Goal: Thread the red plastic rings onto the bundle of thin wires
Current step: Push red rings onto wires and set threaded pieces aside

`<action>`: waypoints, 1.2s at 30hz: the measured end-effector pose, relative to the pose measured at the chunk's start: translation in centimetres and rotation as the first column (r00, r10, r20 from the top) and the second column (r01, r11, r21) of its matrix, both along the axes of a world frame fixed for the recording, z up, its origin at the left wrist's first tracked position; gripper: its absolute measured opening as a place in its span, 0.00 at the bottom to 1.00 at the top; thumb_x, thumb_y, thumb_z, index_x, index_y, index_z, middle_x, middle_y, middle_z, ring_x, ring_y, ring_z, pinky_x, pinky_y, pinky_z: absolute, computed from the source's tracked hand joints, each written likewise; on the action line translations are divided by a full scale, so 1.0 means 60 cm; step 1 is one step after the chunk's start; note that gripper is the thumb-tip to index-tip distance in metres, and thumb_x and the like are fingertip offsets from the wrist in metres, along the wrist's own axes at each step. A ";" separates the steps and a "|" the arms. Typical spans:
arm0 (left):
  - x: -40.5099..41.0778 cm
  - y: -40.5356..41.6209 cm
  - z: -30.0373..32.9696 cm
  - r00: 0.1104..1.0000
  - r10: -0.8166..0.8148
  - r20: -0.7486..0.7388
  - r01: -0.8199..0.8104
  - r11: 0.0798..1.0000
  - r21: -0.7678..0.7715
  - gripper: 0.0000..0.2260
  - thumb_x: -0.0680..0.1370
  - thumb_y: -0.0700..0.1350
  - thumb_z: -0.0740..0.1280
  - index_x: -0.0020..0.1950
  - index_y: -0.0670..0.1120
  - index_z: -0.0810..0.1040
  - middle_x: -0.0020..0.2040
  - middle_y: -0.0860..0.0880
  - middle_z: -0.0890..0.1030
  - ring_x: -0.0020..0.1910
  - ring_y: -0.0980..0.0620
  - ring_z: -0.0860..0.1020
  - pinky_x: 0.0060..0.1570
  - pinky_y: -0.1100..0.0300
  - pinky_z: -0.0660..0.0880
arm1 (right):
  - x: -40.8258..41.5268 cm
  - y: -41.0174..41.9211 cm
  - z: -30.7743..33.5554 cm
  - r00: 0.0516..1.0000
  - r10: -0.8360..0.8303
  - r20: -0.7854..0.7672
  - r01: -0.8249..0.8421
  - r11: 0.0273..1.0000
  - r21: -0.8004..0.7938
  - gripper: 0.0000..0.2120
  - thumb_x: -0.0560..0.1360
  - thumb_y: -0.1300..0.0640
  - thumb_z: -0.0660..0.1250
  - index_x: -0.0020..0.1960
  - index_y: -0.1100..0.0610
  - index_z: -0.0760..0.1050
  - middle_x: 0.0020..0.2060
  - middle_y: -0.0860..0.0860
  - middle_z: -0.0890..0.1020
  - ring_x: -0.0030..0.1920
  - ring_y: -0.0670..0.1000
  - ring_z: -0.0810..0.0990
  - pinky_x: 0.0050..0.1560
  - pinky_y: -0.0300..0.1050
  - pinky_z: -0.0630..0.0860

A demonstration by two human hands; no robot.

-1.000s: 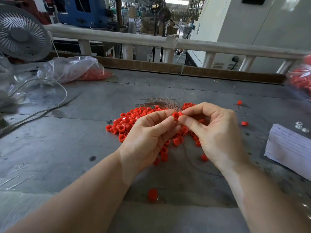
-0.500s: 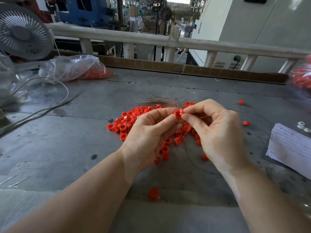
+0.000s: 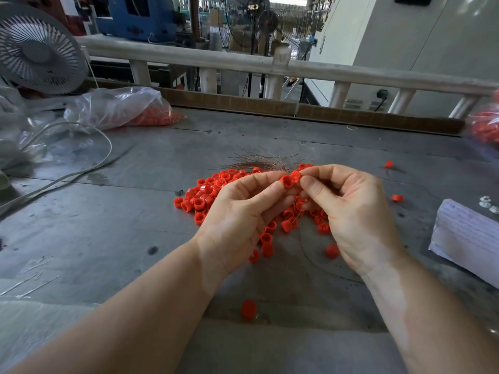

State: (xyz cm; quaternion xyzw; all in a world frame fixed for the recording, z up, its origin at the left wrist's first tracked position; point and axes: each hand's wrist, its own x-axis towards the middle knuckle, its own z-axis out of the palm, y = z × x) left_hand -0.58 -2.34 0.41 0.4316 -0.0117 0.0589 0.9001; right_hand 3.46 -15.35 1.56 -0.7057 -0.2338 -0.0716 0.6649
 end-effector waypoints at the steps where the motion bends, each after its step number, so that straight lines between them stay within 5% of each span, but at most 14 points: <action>1: 0.000 0.000 0.000 1.000 0.004 -0.004 -0.004 1.000 -0.009 0.10 0.67 0.38 0.66 0.46 0.39 0.79 0.38 0.47 0.84 0.38 0.55 0.82 0.41 0.67 0.79 | 0.000 0.000 0.000 1.000 0.005 -0.008 -0.005 1.000 0.010 0.09 0.74 0.65 0.68 0.40 0.52 0.80 0.31 0.48 0.83 0.32 0.44 0.79 0.35 0.34 0.76; 6: 0.003 0.002 -0.002 0.999 0.006 -0.039 -0.009 0.998 -0.063 0.09 0.66 0.37 0.66 0.45 0.40 0.80 0.37 0.46 0.83 0.37 0.55 0.82 0.41 0.66 0.79 | 0.000 0.001 0.002 0.998 -0.038 0.043 0.040 0.999 -0.026 0.08 0.74 0.63 0.68 0.41 0.51 0.78 0.29 0.43 0.80 0.28 0.40 0.75 0.31 0.32 0.73; 10: 0.004 0.004 -0.003 0.999 -0.008 -0.053 0.003 0.996 -0.087 0.09 0.67 0.37 0.66 0.45 0.40 0.80 0.38 0.46 0.83 0.37 0.55 0.82 0.41 0.66 0.79 | -0.005 0.001 0.002 0.963 -0.102 0.251 0.146 0.976 -0.162 0.06 0.74 0.60 0.68 0.41 0.50 0.76 0.30 0.39 0.79 0.32 0.39 0.76 0.34 0.29 0.70; 16: 0.003 0.005 -0.004 0.999 -0.022 -0.049 0.018 0.996 -0.091 0.08 0.66 0.36 0.67 0.43 0.40 0.82 0.40 0.44 0.83 0.38 0.53 0.83 0.41 0.65 0.80 | -0.010 0.001 0.000 0.798 -0.133 0.587 0.367 0.880 -0.300 0.04 0.74 0.61 0.67 0.43 0.61 0.78 0.38 0.48 0.77 0.40 0.43 0.74 0.42 0.29 0.69; 23: 0.004 0.001 -0.008 1.000 -0.012 -0.004 0.012 0.999 -0.029 0.10 0.66 0.36 0.67 0.46 0.39 0.81 0.40 0.44 0.84 0.39 0.53 0.83 0.41 0.65 0.79 | -0.015 0.001 0.001 0.711 -0.096 0.697 0.439 0.835 -0.333 0.06 0.75 0.61 0.66 0.42 0.63 0.78 0.38 0.53 0.78 0.39 0.53 0.78 0.40 0.48 0.76; 36: 0.003 -0.002 -0.010 0.999 0.030 0.023 -0.031 0.999 0.023 0.11 0.67 0.37 0.67 0.48 0.38 0.79 0.40 0.45 0.84 0.40 0.53 0.83 0.44 0.65 0.80 | -0.017 0.002 -0.003 0.614 -0.115 0.781 0.566 0.754 -0.334 0.05 0.75 0.61 0.66 0.41 0.62 0.77 0.37 0.54 0.79 0.39 0.55 0.78 0.39 0.43 0.73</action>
